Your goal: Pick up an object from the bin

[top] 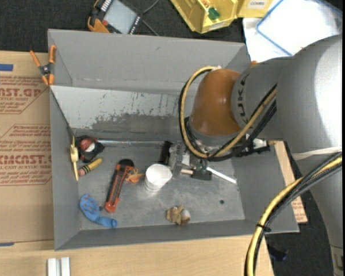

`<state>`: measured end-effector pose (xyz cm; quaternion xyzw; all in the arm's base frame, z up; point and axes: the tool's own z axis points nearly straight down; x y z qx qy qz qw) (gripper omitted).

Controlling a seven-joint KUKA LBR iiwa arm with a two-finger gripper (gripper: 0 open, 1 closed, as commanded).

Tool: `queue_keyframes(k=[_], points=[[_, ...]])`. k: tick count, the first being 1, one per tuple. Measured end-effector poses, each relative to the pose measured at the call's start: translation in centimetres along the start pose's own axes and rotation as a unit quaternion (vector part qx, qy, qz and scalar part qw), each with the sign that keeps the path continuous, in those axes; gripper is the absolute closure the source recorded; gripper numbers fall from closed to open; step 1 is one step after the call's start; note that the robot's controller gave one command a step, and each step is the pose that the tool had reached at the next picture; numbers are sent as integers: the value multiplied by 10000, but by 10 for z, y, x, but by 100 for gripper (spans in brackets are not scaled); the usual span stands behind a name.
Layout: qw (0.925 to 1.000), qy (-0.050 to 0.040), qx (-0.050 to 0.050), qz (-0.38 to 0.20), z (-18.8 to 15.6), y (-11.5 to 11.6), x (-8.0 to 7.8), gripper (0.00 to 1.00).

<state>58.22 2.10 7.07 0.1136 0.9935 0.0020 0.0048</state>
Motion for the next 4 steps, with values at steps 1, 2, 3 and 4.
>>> queue_keyframes(k=[1, 2, 3, 4], points=[[10000, 4, 5, 3, 0, -1, 0, 100], [10000, 40, 12, 0, -26, -2, 3, 100], [10000, -4, -2, -2, -47, -1, 0, 100], [10000, 47, 7, -2, -77, -1, 2, 100]])
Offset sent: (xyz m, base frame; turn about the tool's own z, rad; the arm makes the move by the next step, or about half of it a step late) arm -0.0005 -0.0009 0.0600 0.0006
